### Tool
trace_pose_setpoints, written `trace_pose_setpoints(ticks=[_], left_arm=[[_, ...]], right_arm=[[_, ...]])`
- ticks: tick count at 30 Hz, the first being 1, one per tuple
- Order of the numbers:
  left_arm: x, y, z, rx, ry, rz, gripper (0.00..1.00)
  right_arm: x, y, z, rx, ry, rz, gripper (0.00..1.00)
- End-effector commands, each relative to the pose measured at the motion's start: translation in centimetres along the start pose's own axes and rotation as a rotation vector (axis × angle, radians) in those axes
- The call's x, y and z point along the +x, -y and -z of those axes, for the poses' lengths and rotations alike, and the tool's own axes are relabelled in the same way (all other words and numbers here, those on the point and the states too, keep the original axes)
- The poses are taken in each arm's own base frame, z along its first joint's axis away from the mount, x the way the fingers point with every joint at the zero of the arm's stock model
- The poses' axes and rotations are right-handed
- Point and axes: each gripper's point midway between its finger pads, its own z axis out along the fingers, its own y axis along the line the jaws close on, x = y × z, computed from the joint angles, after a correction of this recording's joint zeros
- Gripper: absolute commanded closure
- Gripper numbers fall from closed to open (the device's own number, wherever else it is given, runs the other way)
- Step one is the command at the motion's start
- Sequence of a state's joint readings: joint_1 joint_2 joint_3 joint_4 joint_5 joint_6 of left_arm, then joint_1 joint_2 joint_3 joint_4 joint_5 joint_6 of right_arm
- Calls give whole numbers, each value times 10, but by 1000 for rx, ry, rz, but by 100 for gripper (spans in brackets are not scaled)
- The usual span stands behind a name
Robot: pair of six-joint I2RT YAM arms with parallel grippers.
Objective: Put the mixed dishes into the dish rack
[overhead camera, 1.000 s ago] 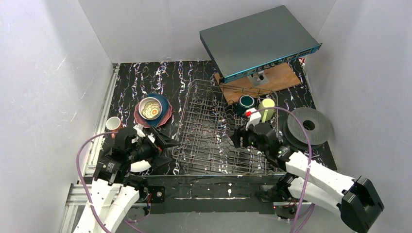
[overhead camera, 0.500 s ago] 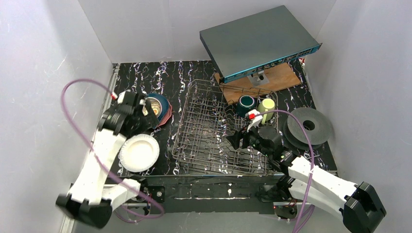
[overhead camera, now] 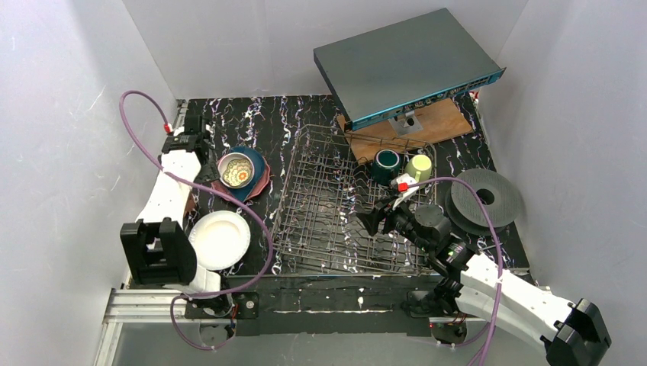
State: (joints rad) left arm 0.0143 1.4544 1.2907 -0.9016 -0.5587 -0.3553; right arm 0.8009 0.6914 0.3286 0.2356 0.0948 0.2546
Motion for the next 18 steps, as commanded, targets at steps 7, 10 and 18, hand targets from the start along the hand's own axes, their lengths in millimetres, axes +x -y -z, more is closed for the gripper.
trace_pose_setpoints(ticks=[7,10,18], left_arm=[[-15,15,-59,89,-44,84,39],[-16,26,-72,123,-53,89,40],[1,27,-98,93,-126,96,53]], right_arm=[[-2,-4,0,-22,28,4,23],[-3,-9,2,-45,13,-8,23],[-28,-11,15,-4,-21,-36,22]])
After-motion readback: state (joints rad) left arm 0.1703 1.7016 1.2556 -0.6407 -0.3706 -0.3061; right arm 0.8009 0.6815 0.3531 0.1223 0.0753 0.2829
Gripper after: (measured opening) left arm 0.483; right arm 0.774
